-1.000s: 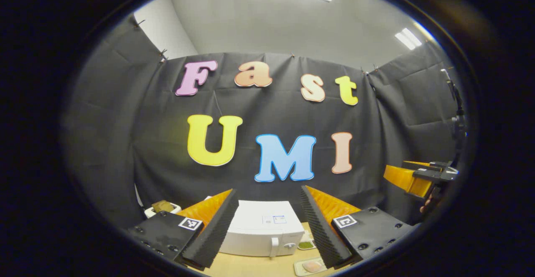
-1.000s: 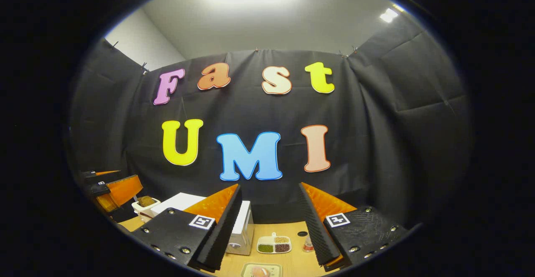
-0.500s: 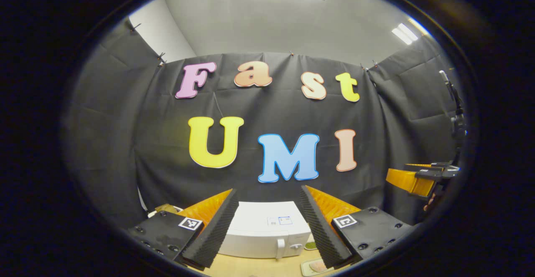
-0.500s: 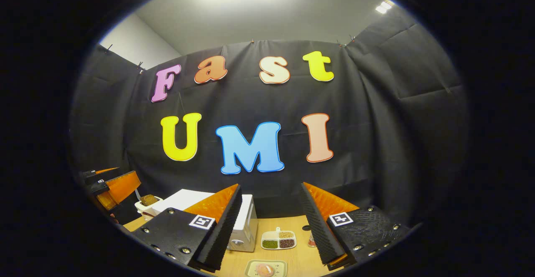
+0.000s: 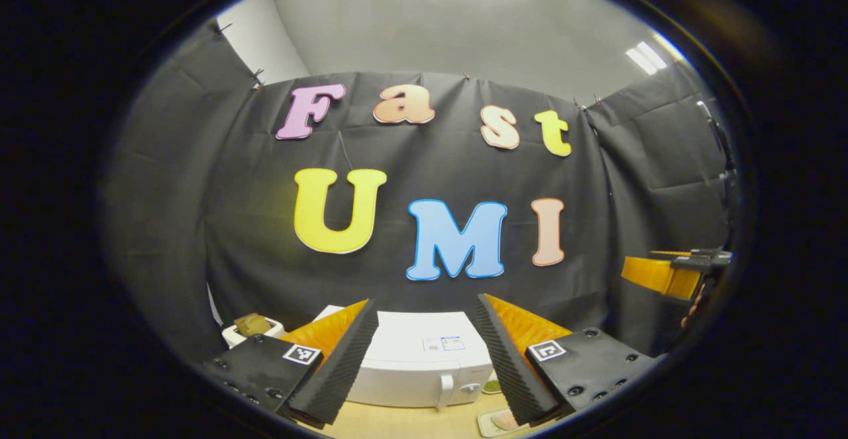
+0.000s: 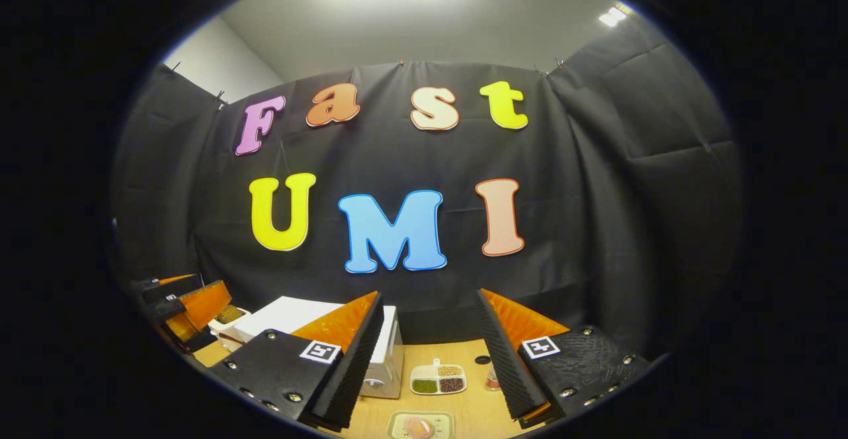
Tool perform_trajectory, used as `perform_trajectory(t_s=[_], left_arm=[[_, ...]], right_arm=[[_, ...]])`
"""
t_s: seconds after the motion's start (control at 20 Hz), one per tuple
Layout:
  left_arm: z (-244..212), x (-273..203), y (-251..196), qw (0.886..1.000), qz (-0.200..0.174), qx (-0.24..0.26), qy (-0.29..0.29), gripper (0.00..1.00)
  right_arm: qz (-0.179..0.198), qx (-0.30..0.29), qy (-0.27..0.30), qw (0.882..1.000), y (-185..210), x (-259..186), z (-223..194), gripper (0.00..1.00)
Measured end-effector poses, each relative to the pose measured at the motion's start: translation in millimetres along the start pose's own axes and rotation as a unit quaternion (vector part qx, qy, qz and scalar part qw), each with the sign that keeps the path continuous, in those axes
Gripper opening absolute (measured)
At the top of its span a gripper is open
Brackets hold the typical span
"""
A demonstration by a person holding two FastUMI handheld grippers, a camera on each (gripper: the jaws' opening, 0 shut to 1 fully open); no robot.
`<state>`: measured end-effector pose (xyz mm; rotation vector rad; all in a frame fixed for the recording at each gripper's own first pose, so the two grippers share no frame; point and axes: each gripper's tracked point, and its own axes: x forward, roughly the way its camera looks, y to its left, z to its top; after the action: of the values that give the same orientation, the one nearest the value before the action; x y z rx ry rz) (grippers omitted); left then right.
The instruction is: Open the microwave oven with the left hand, put the food in, and close the microwave oven.
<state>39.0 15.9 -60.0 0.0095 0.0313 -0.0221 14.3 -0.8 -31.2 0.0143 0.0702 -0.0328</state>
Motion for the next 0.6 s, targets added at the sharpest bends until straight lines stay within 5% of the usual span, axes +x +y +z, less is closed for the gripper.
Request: perform_trajectory(t_s=[0.6], left_arm=[[-215,46,-43,0.993,-0.05,0.026,0.104,0.99]], right_arm=[[-0.031,-0.013,0.032,0.999,-28,-22,-37,0.84]])
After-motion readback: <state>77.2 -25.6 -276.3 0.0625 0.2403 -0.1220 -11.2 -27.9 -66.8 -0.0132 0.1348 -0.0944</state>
